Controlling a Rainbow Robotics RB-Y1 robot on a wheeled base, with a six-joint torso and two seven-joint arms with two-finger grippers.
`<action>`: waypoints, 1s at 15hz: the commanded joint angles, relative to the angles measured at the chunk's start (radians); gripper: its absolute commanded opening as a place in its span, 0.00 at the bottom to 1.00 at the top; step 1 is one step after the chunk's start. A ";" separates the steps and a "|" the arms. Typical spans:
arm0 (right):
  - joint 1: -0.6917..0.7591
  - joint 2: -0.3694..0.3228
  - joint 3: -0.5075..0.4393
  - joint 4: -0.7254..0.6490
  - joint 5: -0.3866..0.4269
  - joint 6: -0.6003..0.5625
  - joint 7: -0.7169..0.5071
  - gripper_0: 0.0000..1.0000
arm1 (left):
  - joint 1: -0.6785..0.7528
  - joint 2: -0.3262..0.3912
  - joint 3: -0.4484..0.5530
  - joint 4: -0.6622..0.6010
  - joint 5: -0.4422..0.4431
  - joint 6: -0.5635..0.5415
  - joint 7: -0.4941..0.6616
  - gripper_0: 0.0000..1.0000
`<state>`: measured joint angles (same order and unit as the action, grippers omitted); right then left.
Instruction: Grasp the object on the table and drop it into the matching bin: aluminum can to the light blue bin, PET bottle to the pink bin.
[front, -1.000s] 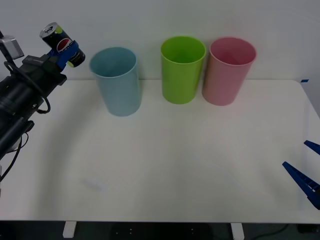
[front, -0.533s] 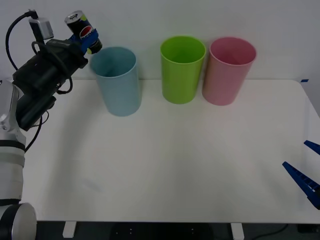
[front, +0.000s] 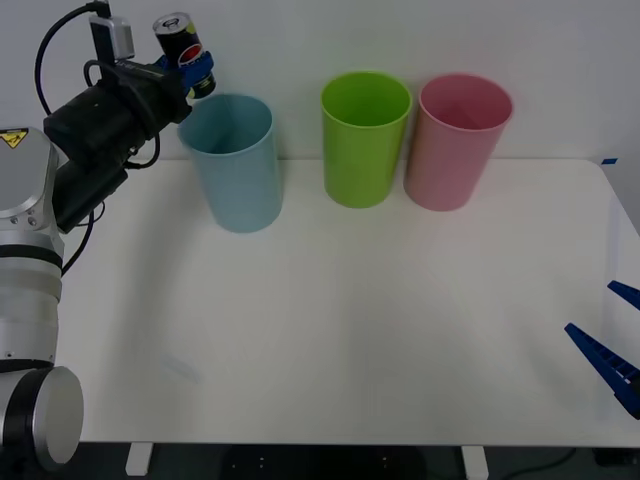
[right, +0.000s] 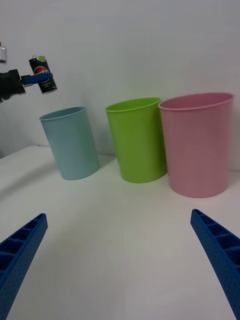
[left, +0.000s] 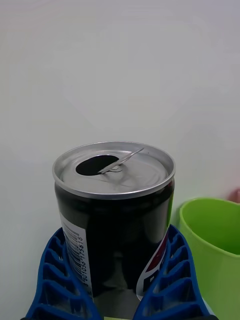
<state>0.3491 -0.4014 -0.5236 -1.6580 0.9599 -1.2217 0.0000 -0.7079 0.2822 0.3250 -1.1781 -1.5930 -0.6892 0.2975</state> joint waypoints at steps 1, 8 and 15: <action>0.000 0.000 0.000 0.000 0.000 0.000 0.000 1.00 | -0.007 0.000 -0.024 0.000 -0.001 0.016 0.008 0.00; 0.000 0.000 0.000 0.000 0.000 0.000 0.000 1.00 | -0.018 0.000 -0.067 0.000 -0.002 0.059 0.020 0.00; 0.000 0.000 0.000 0.000 0.000 0.000 0.000 1.00 | -0.018 0.000 -0.078 0.000 -0.001 0.066 0.017 1.00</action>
<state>0.3491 -0.4014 -0.5236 -1.6580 0.9599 -1.2217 0.0000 -0.7256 0.2821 0.2482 -1.1781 -1.5945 -0.6231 0.3149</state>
